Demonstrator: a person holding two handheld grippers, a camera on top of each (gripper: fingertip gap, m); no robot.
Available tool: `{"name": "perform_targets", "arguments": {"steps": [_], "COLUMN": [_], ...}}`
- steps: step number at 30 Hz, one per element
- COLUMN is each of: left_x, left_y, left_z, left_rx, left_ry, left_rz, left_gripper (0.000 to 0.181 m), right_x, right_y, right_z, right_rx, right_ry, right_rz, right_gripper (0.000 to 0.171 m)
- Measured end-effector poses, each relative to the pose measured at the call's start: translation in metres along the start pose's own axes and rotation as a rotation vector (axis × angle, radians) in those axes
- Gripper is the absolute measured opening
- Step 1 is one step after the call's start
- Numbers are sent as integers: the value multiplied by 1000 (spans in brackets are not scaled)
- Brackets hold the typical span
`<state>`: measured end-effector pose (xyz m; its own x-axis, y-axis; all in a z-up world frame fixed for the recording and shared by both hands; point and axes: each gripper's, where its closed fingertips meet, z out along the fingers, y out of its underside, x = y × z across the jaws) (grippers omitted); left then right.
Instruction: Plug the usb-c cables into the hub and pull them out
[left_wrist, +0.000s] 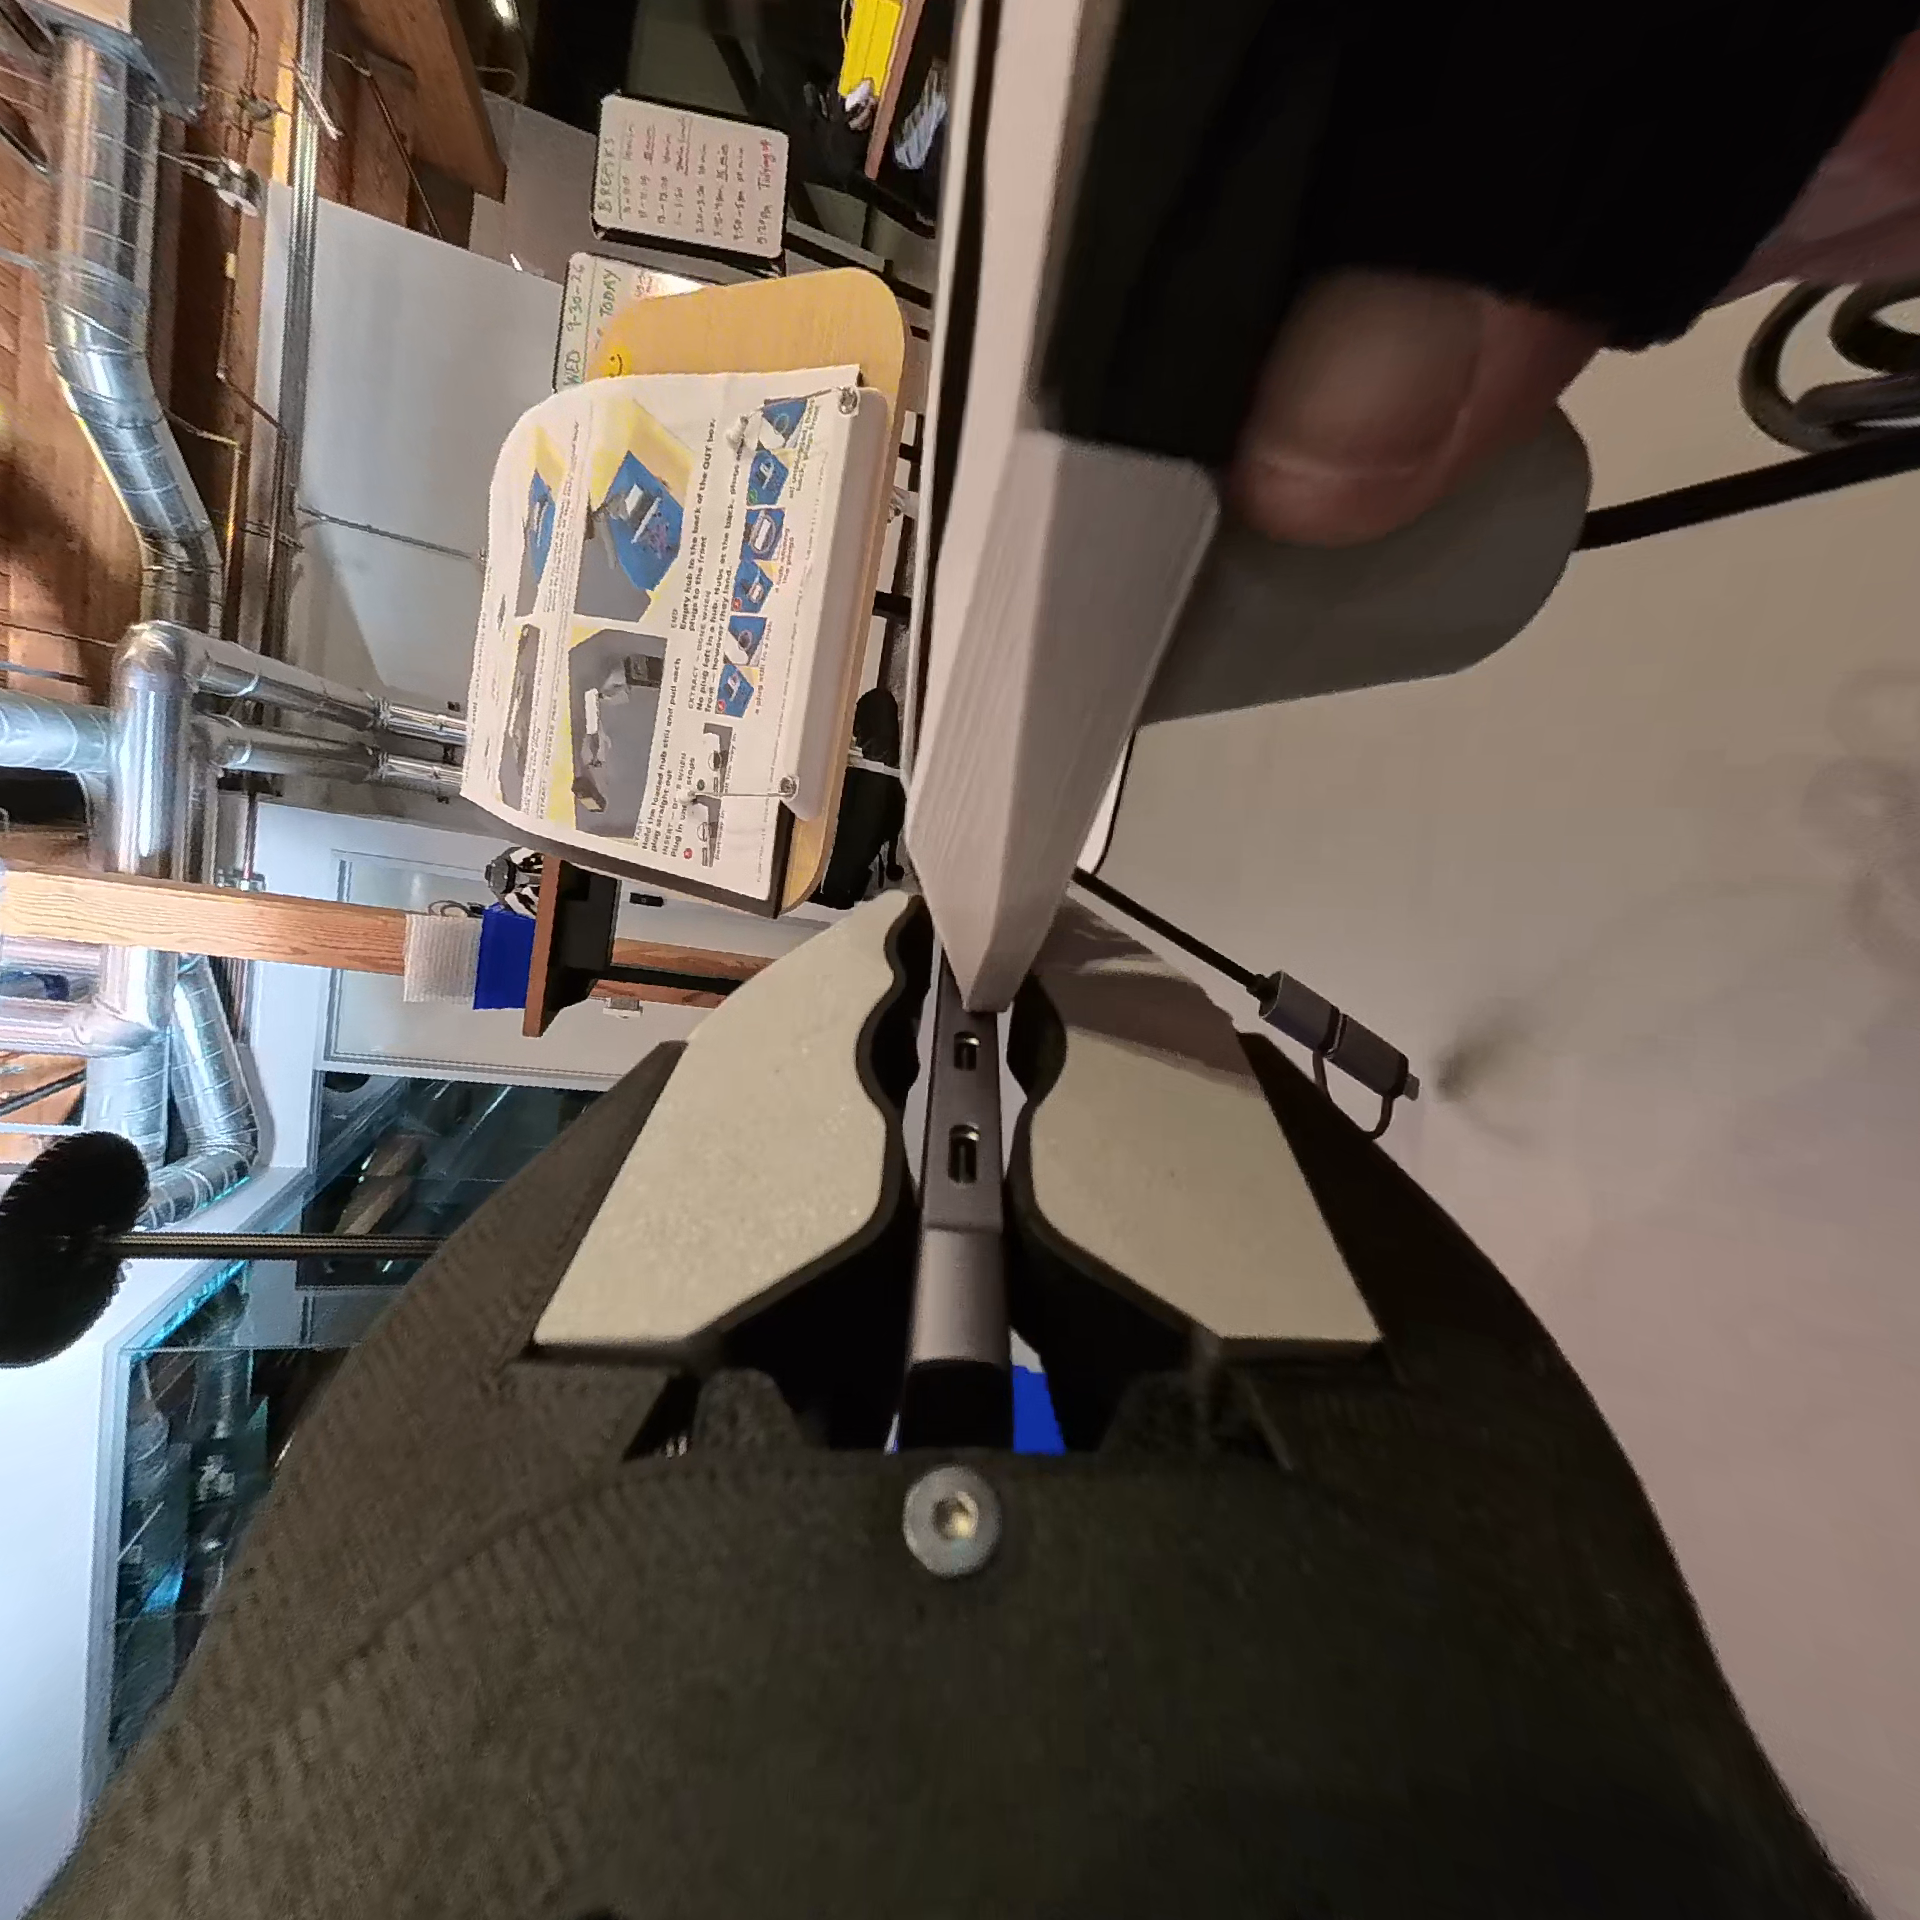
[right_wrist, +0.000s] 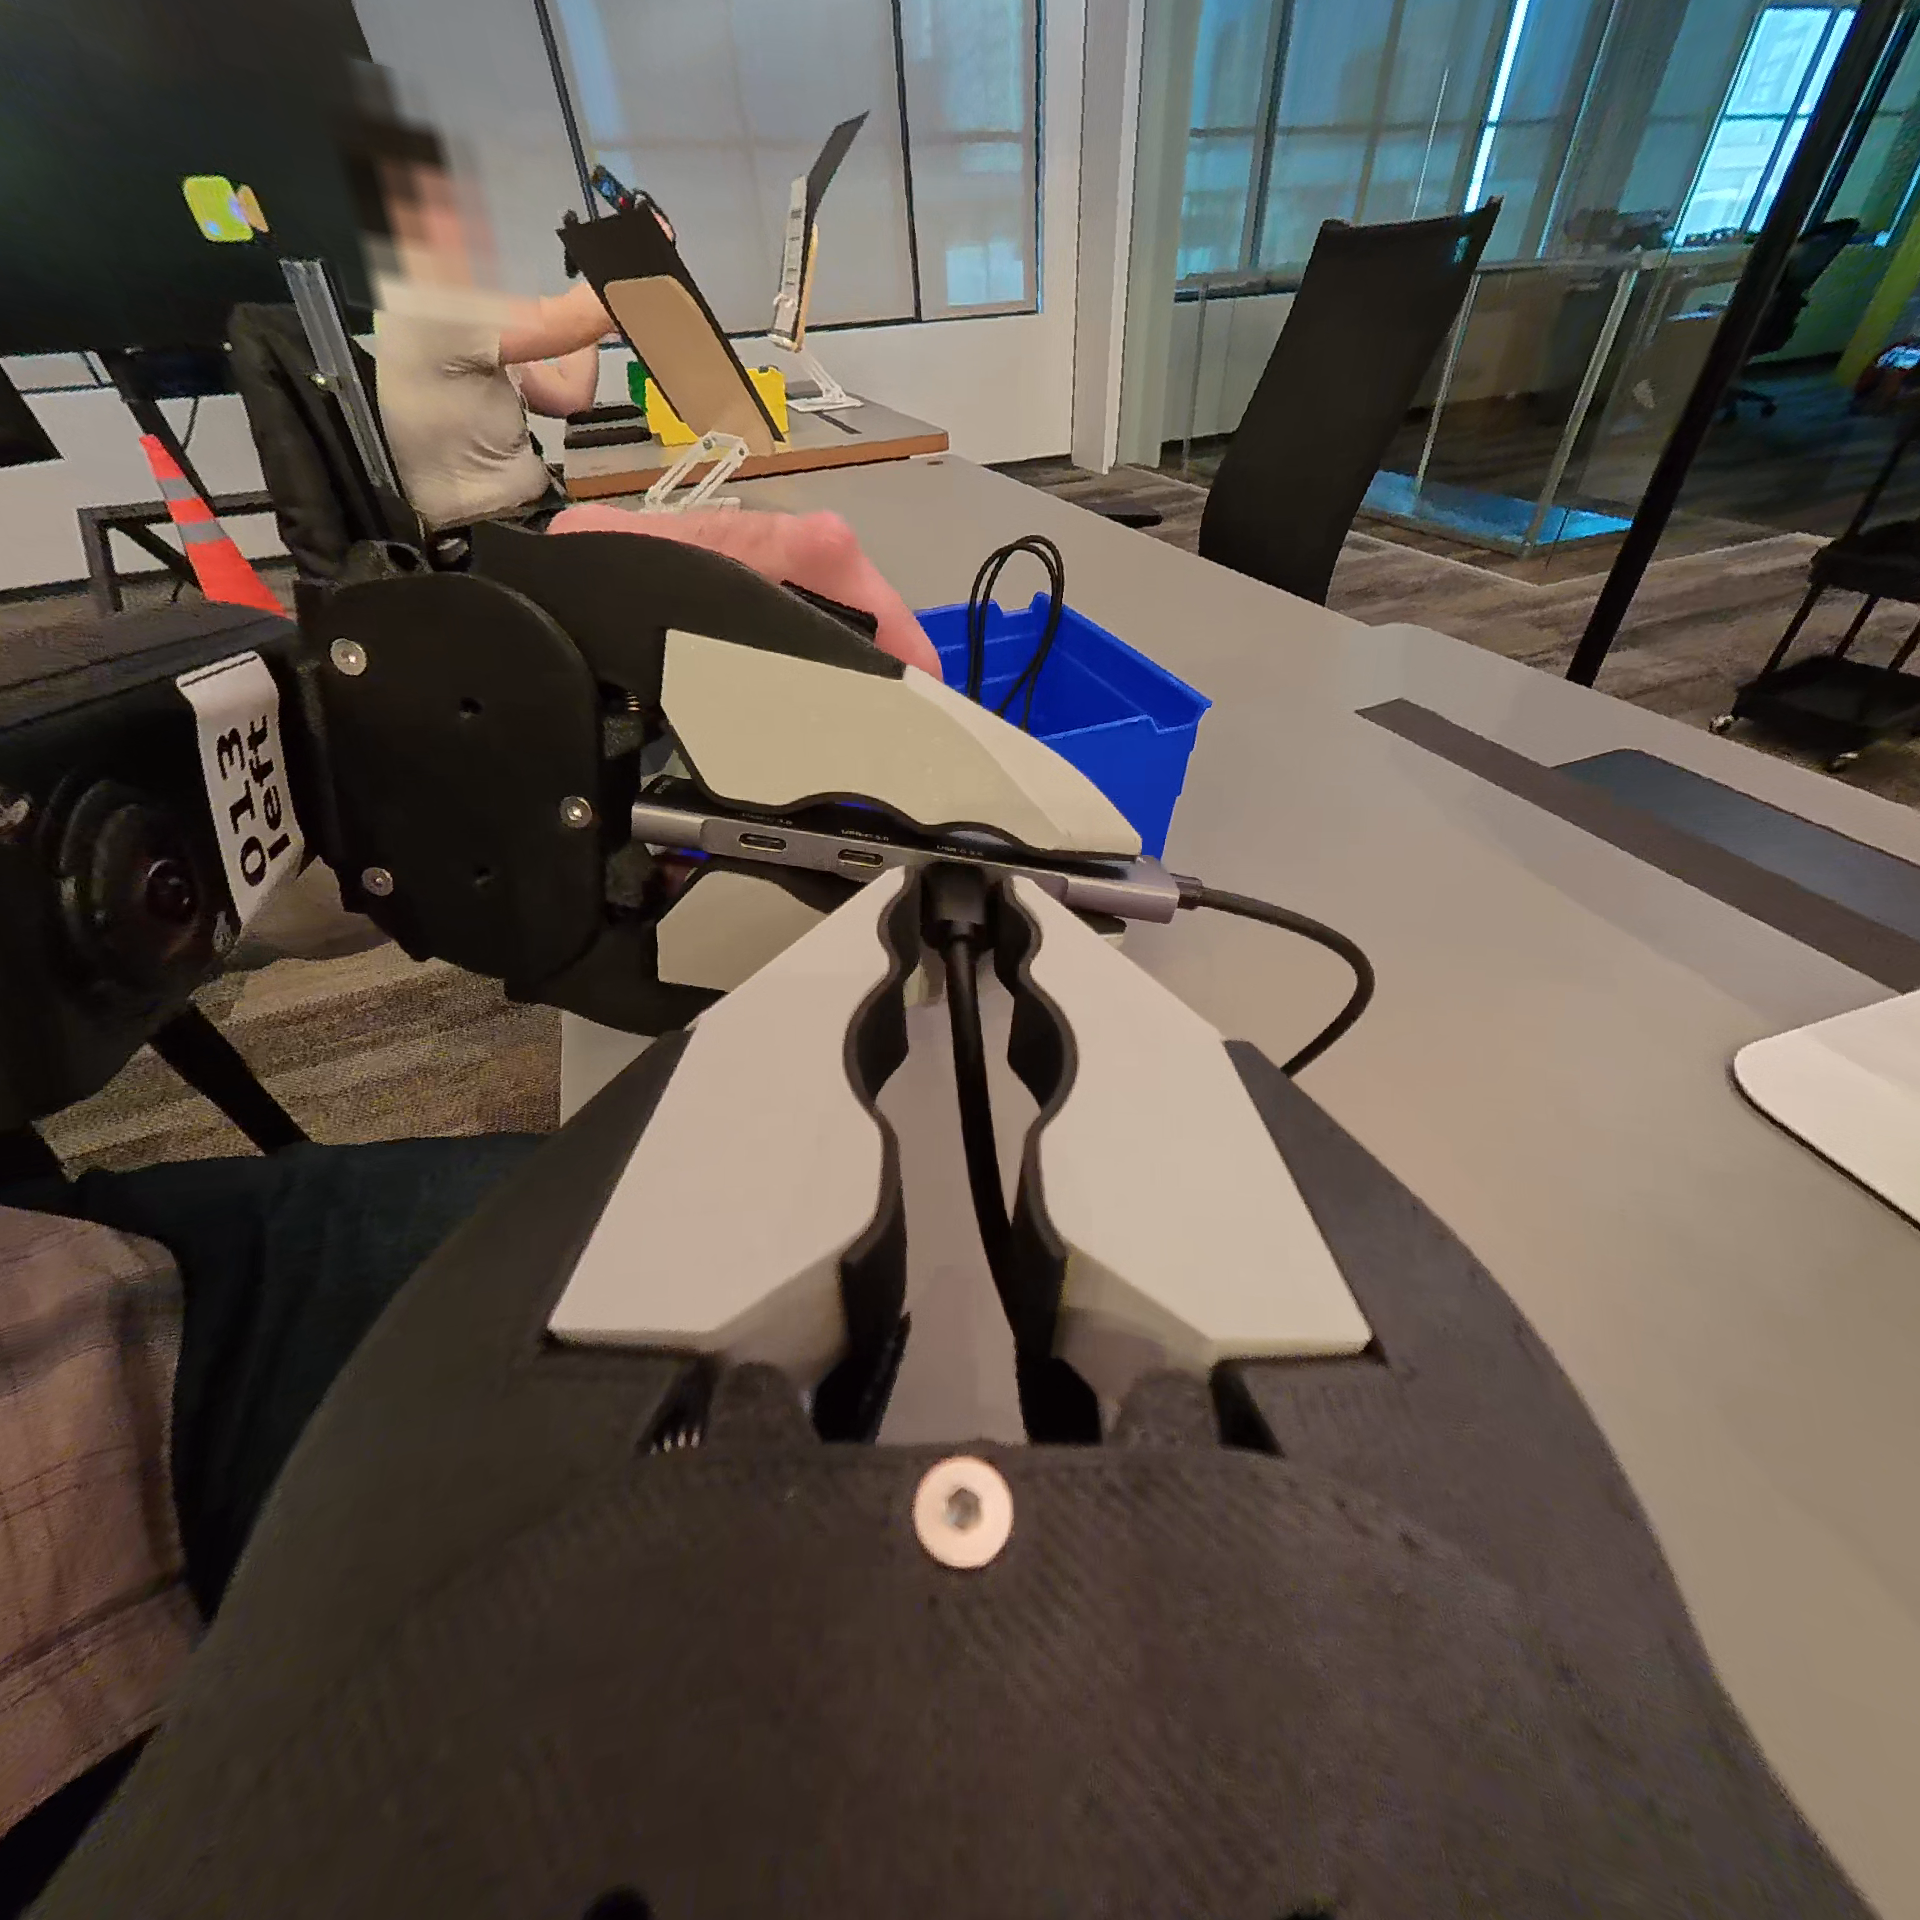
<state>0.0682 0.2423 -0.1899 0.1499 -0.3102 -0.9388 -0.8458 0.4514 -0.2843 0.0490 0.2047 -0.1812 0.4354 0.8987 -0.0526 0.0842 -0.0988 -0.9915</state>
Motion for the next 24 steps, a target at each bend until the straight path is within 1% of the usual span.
{"name": "perform_targets", "arguments": {"steps": [4,9,13,22,24], "left_x": [1,4,5,7,8], "left_y": [-1,6,8,3,1], "left_z": [-1,2,3,-3,-3], "left_rx": [1,-40,-35,11,15], "left_ry": [7,40,45,72,79], "left_rz": [-3,-21,-40,-55,-58], "left_gripper": [13,13,13,13,13], "right_x": [0,3,2,-4,-3], "right_y": [1,1,1,-3,-3], "right_z": [-1,0,-1,-5,-6], "right_rx": [-1,-17,-36,18,33], "right_ry": [-18,72,114,-97,-103], "right_rz": [-25,-90,-125,57,76], "right_gripper": [10,10,9,10,10]}}
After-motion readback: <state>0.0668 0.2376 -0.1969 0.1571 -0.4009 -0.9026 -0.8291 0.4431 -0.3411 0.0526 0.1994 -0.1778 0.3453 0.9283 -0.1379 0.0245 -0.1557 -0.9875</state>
